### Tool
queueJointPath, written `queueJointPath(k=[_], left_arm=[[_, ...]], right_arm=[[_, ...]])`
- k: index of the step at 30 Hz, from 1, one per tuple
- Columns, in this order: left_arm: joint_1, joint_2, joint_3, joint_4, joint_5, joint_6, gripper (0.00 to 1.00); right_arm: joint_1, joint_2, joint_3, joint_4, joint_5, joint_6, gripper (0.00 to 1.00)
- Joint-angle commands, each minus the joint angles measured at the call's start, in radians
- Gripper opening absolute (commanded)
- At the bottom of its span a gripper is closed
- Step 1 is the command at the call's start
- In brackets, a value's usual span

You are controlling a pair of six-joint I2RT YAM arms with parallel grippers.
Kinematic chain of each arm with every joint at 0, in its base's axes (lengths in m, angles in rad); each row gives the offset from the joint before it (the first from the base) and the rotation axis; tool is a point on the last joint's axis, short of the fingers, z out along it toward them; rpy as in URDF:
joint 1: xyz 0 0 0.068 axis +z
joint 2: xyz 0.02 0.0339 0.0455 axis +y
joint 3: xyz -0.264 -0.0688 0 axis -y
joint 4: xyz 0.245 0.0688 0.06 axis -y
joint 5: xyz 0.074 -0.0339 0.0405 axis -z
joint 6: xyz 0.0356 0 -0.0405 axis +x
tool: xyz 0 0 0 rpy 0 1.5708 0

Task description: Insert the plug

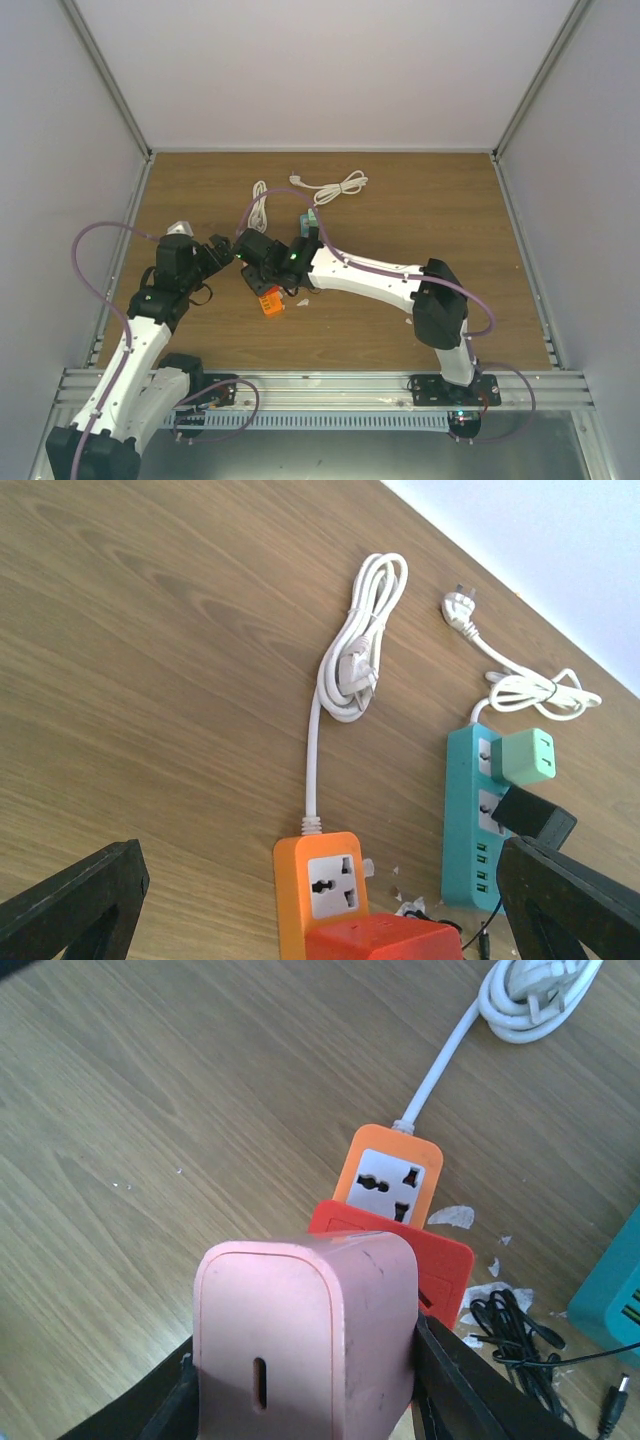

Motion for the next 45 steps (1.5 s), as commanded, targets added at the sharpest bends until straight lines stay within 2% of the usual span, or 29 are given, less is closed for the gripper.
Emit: queueJointPath(k=[1,11,23,34,45], left_arm=[[0.007,0.006,-0.012,0.072,-0.019,-0.008,0.99],[0.006,0.044,-0.010,0.084,0.008,0.000,0.99],[0.006,0.046,-0.008,0.086,0.019,0.003,0.99],[0.006,0.065,-0.008,0.090,0.019,0.006,0.99],[0.006,0.074,-0.010,0.095,0.019,0.005,0.99]], right_arm=[[-0.019,0.005,-0.007,0.015,-0.042,0.033,0.01],[-0.080,-0.010,-0.057,0.050,-0.141,0.097,0.00],[-0.101,0.036,-0.042,0.082,-0.261,0.144,0.00],[-0.111,0.038,-0.101,0.109,-0.314,0.231,0.01],[-0.125,0.022,-0.132,0.111,-0.305,0.251,0.00]])
